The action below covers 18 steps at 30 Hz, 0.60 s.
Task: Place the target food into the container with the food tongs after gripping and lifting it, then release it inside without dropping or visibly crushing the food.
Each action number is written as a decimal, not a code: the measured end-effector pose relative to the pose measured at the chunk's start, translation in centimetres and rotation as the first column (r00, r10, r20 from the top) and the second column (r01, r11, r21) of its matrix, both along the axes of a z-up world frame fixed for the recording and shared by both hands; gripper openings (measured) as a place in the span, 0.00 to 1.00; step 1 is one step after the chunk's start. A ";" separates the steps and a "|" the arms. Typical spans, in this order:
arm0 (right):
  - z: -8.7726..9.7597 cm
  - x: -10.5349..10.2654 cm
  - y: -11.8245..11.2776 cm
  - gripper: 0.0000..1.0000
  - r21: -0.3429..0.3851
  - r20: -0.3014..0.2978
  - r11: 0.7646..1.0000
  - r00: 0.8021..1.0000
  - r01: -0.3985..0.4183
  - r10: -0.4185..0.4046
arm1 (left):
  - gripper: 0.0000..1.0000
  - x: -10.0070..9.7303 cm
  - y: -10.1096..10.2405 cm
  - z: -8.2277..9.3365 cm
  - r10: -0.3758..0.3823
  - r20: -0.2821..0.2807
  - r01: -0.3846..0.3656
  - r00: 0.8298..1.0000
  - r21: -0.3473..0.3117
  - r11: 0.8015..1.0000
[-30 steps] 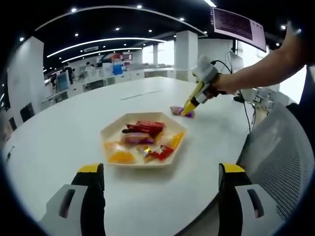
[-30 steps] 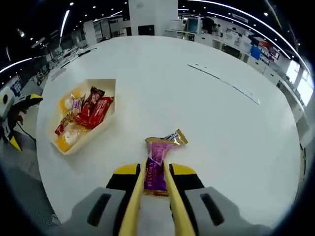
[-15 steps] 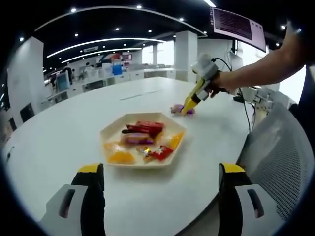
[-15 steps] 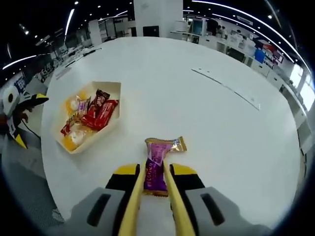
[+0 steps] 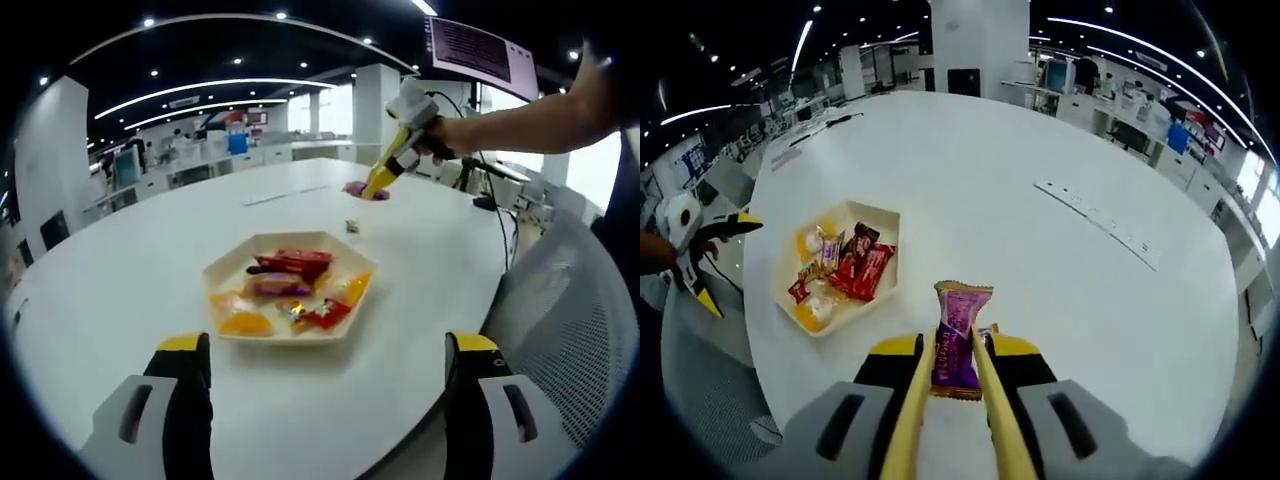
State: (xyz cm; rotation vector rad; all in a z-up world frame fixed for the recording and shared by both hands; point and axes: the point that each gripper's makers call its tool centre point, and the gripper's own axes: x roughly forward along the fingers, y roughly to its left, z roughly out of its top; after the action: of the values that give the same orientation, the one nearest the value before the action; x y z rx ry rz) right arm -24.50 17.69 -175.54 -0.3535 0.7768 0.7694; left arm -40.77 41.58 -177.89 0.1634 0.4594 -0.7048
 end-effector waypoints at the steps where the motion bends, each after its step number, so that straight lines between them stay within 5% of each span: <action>1: 0.3 0.1 0.0 0.23 -0.002 0.004 1.000 1.000 -0.003 0.003 | 0.97 0.0 -0.1 0.3 0.003 0.000 -0.003 1.000 -0.023 1.000; 7: 2.1 0.6 0.0 0.23 0.008 0.028 1.000 1.000 -0.003 0.003 | 1.00 0.0 -0.5 1.0 0.001 0.007 0.000 1.000 -0.075 0.997; 18: 4.0 1.2 -0.1 0.23 0.005 0.051 1.000 0.999 -0.009 0.009 | 1.00 -0.1 -0.6 1.0 -0.007 0.010 0.008 1.000 -0.069 0.998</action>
State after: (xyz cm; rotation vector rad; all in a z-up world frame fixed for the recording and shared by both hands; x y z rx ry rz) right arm -23.35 17.61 -171.58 -0.3709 0.7252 0.7679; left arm -40.83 41.02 -176.87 0.1038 0.4248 -0.7257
